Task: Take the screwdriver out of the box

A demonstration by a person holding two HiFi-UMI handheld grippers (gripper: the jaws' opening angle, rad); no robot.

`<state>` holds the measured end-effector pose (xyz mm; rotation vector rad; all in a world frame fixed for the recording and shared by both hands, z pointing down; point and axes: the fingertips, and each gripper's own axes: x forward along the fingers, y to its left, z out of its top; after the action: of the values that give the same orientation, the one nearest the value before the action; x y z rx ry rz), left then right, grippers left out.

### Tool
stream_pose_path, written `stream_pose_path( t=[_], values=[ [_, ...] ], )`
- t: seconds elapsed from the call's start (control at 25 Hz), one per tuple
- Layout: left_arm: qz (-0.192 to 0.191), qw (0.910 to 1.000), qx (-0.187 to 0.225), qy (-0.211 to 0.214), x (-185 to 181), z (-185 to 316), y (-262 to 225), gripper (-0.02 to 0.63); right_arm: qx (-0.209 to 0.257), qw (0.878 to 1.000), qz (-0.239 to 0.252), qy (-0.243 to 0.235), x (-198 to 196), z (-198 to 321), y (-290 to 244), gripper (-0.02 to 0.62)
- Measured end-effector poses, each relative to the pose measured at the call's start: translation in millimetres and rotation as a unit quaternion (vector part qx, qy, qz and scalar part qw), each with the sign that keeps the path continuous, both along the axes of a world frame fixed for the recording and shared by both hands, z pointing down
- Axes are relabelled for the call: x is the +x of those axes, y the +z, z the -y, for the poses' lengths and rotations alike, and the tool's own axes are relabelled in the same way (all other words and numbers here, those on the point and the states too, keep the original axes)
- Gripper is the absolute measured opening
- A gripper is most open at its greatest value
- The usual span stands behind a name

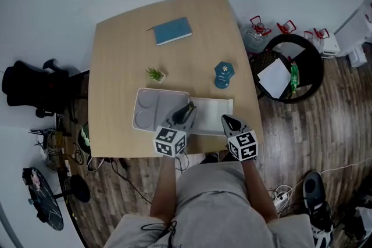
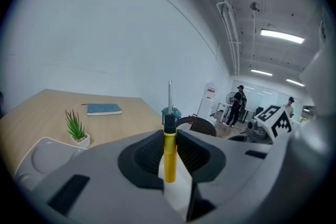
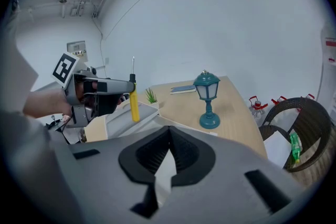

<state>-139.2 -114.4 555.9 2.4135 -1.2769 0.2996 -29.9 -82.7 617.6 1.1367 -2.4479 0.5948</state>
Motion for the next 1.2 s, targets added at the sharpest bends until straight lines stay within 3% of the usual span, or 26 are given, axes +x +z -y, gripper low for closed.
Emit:
stream_pose_path(
  t=[1.2],
  values=[
    [0.003,0.9998,0.011,0.018,10.5,-4.3,-2.7,0.072,0.023,1.000,-0.010,-0.006,4.5,-0.3,-8.5,0.003]
  ],
)
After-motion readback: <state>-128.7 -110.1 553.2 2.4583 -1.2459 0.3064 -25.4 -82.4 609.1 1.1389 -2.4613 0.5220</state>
